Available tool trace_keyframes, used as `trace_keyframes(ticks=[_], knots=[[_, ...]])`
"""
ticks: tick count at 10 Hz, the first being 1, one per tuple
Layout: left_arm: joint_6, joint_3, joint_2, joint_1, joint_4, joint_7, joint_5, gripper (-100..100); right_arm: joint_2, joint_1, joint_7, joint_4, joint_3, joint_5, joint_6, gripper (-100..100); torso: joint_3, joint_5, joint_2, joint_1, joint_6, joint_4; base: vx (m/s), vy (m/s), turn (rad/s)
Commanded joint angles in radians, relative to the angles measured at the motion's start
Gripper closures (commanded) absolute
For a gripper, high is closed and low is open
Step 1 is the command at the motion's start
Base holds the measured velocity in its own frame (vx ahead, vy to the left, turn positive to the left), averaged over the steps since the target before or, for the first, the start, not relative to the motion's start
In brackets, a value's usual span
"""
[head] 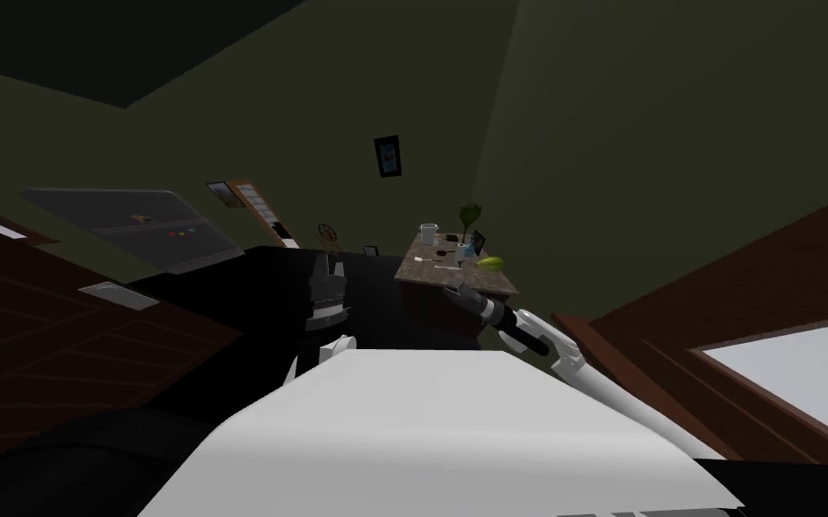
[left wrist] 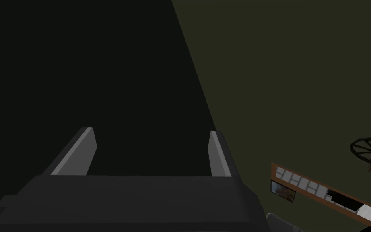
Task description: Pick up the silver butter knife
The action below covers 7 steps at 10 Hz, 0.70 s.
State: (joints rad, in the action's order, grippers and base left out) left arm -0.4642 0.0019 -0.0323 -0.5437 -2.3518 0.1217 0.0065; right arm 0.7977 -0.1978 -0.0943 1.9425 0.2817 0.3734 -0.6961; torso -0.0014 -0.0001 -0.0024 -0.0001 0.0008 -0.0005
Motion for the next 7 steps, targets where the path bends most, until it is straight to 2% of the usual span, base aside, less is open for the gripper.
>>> trace_keyframes(ticks=[1,2,3,4,5,7], knots=[[0.000,0.000,0.000,0.000,0.000,0.000,0.000,0,0.050,0.023,-0.007,-0.050,0.034,0.028,-0.024,-100,0.000,0.000,0.000,0.000,0.000,0.000,0.027,0.016,0.264],[0.000,0.000,0.000,0.000,0.000,0.000,0.000,0,0.061,0.023,-0.007,-0.060,0.034,0.028,-0.024,-100,0.000,0.000,-0.001,0.001,-0.001,0.000,0.026,0.009,0.127],[0.000,0.000,0.000,0.000,0.000,0.000,0.000,0,0.103,0.041,-0.011,-0.103,0.064,0.053,-0.043,-100,0.000,0.000,0.000,0.000,0.000,0.000,0.028,0.025,0.223],[0.000,0.000,0.000,0.000,0.000,0.000,0.000,0,0.111,0.041,-0.011,-0.110,0.064,0.053,-0.043,-100,0.000,0.000,-0.001,0.001,-0.001,0.000,0.024,0.016,0.149],[0.000,0.000,0.000,0.000,0.000,0.000,0.000,0,0.155,0.059,-0.015,-0.149,0.094,0.076,-0.061,-100,0.000,0.000,0.000,0.001,0.000,0.000,0.031,0.021,0.321],[0.000,0.000,0.000,0.000,0.000,0.000,0.000,0,0.161,0.059,-0.015,-0.159,0.094,0.076,-0.061,-100,0.000,0.000,0.000,0.001,0.000,0.000,0.019,0.008,0.049]])
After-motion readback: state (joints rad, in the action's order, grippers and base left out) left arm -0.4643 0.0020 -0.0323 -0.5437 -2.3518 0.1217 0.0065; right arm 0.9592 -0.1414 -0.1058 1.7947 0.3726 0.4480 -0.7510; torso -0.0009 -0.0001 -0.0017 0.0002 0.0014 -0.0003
